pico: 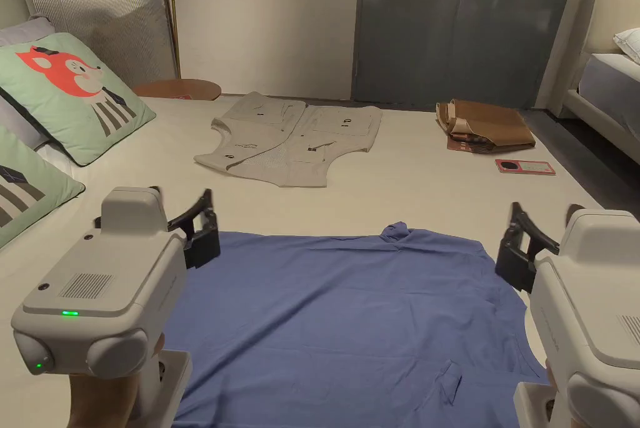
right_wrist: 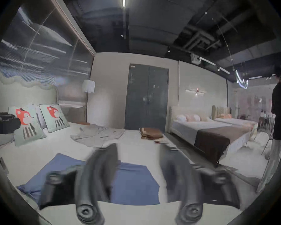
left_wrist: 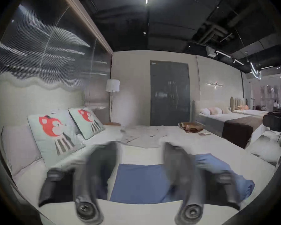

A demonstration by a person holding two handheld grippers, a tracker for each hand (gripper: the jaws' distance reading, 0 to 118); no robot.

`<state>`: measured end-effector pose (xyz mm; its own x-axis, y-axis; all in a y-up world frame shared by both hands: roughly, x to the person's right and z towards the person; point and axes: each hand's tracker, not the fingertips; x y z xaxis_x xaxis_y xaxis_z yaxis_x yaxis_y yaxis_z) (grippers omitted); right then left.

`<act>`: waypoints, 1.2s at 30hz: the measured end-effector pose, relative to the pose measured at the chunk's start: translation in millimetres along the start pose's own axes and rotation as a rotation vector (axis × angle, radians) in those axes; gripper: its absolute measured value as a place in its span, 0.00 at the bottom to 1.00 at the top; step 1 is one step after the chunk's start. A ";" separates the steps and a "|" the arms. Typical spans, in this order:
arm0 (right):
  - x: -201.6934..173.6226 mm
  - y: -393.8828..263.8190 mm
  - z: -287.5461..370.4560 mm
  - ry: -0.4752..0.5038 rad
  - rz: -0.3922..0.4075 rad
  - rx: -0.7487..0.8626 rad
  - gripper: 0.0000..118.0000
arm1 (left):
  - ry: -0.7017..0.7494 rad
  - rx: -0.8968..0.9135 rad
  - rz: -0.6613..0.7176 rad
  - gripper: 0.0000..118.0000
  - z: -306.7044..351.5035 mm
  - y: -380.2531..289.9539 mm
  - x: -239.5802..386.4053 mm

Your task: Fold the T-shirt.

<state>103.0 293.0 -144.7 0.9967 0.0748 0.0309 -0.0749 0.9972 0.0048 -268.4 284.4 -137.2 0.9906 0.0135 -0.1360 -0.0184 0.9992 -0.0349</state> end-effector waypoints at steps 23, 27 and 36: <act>3.0 -22.1 -5.5 0.037 0.016 -0.055 0.00 | -0.030 -0.650 0.087 0.11 11.7 -115.8 -81.2; 2.6 -26.1 -5.1 0.038 0.023 -0.077 0.00 | -0.021 -0.760 0.072 0.92 20.1 -143.3 -97.9; 3.0 -43.1 -7.2 0.052 0.014 -0.129 0.00 | 0.010 -0.815 0.039 0.38 22.3 -187.3 -105.8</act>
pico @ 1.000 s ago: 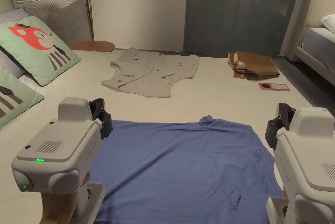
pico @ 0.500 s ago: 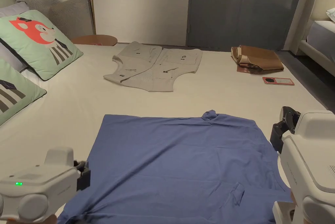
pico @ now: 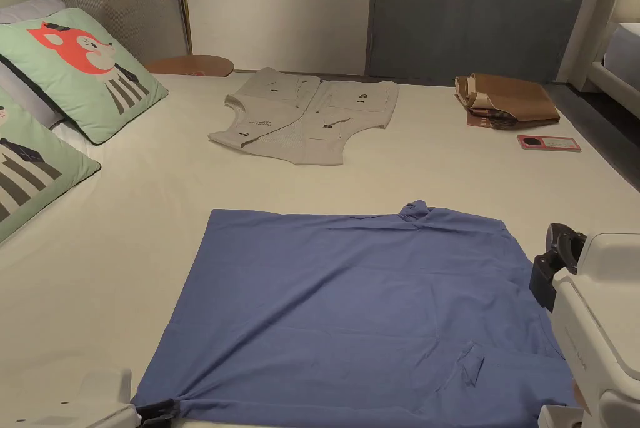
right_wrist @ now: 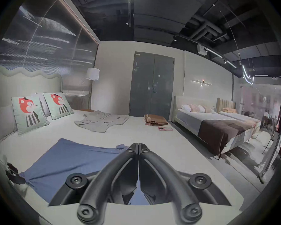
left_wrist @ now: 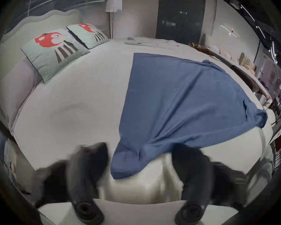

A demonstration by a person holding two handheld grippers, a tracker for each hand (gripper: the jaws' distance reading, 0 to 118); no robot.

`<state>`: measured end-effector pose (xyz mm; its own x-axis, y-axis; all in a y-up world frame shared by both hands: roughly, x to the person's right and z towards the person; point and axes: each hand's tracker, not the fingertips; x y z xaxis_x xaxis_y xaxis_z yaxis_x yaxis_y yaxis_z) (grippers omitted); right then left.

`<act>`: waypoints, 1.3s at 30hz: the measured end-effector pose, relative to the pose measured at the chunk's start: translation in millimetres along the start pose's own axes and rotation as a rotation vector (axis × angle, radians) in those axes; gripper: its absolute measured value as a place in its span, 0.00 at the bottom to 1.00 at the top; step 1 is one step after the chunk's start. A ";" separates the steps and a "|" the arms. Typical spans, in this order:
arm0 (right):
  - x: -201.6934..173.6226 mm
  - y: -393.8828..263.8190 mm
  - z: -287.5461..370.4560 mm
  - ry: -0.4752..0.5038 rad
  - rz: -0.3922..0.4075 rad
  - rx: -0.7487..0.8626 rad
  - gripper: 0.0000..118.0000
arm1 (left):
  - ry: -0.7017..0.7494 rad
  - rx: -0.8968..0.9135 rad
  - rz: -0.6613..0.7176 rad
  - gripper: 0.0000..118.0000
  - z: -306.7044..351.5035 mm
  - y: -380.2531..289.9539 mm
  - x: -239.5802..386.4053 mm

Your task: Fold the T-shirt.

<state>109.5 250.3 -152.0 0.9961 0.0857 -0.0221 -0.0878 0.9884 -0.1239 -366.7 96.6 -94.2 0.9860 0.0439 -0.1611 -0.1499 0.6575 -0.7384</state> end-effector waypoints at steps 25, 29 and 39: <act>56.7 -169.2 -11.6 -0.020 -0.150 -0.638 0.76 | -0.060 0.051 0.022 0.03 12.6 21.0 23.6; 56.1 -174.7 -12.8 0.024 -0.174 -0.652 0.01 | -0.056 0.052 0.025 0.03 12.3 22.1 24.2; 63.9 -114.9 -23.8 0.013 -0.205 -0.459 0.01 | -0.057 0.137 0.092 0.03 14.1 70.0 18.1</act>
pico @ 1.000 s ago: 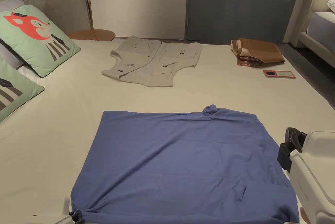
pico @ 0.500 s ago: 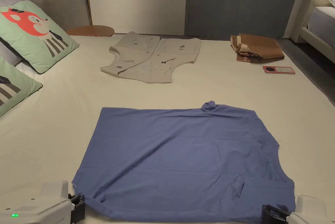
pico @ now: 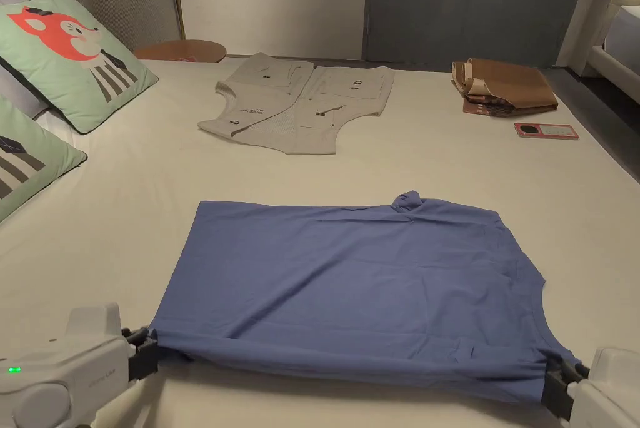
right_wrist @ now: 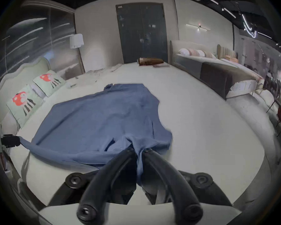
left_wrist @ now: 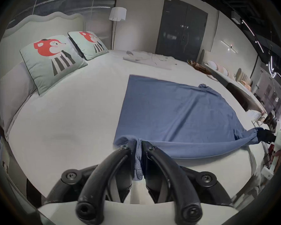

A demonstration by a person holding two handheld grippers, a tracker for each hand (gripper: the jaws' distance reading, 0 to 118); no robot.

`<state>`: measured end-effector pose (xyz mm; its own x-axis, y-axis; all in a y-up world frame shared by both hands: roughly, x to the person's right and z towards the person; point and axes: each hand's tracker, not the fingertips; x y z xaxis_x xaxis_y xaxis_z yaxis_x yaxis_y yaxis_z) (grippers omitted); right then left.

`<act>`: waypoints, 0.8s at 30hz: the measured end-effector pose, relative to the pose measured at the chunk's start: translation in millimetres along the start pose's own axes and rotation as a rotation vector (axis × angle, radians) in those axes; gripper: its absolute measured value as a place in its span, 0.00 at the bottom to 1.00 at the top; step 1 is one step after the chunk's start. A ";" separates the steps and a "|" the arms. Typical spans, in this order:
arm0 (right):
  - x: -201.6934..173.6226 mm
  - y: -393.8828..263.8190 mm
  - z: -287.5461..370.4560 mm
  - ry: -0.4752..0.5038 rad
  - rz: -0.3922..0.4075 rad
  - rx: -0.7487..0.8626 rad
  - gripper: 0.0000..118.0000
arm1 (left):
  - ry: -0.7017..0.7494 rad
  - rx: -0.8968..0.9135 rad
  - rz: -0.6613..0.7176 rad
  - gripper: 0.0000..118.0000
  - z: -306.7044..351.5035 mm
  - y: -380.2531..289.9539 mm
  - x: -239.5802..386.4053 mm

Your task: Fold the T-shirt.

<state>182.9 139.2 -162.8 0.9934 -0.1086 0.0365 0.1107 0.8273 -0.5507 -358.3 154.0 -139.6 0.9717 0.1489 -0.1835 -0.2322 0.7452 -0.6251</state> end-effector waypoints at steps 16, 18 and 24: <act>-28.7 109.2 -163.2 -0.069 0.133 -0.026 0.02 | 0.078 -0.017 -0.128 0.03 -140.4 103.8 40.6; -29.6 109.9 -189.5 -0.087 0.141 -0.075 0.02 | 0.096 -0.063 -0.148 0.03 -164.0 104.4 43.5; -24.3 94.0 -232.9 -0.089 0.053 -0.250 0.02 | 0.148 -0.222 -0.131 0.03 -211.9 92.7 44.8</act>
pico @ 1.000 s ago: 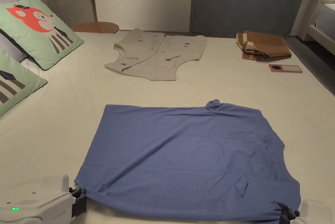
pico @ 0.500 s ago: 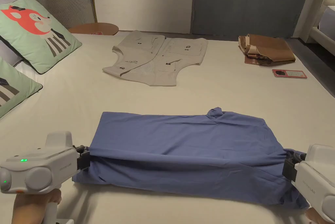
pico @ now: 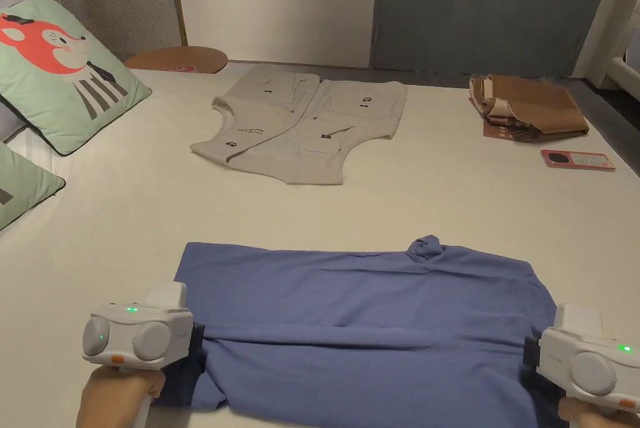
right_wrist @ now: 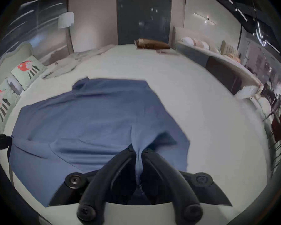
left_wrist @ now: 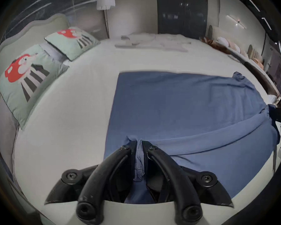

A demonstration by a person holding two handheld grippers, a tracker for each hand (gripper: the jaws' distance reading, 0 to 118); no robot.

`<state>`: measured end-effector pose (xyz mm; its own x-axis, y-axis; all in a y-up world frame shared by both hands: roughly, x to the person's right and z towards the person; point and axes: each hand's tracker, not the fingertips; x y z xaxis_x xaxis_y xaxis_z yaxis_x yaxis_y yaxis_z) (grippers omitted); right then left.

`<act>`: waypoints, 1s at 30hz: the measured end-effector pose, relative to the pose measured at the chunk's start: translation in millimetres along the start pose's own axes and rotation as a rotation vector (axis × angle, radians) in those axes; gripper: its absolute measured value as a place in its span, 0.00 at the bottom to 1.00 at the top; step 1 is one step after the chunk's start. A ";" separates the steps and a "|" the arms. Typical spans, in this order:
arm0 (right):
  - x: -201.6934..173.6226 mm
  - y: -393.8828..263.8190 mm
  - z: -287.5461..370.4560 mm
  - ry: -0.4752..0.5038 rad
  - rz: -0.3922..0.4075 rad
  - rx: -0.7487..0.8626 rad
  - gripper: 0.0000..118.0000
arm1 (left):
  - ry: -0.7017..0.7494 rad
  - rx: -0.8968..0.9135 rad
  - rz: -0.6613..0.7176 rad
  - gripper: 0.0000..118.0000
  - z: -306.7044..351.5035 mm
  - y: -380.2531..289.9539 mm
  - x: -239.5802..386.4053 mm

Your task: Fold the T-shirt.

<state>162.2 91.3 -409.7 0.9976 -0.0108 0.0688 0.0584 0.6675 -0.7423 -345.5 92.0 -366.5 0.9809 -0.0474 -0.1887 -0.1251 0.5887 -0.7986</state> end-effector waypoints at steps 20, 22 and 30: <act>-16.9 3.0 235.0 0.102 0.066 0.642 0.92 | -0.129 0.752 0.090 0.88 228.4 -6.3 30.0; -22.1 -7.5 261.9 0.089 0.053 0.707 0.92 | -0.104 0.806 0.060 0.88 250.6 -14.6 37.6; -40.6 -47.1 312.5 0.029 0.121 0.834 0.41 | -0.043 0.909 -0.024 0.55 281.6 -57.2 49.7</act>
<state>107.2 293.0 -169.2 0.9964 0.0849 -0.0057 -0.0850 0.9964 -0.0073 -247.7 283.2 -169.2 0.9888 -0.0483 -0.1414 0.0430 0.9983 -0.0399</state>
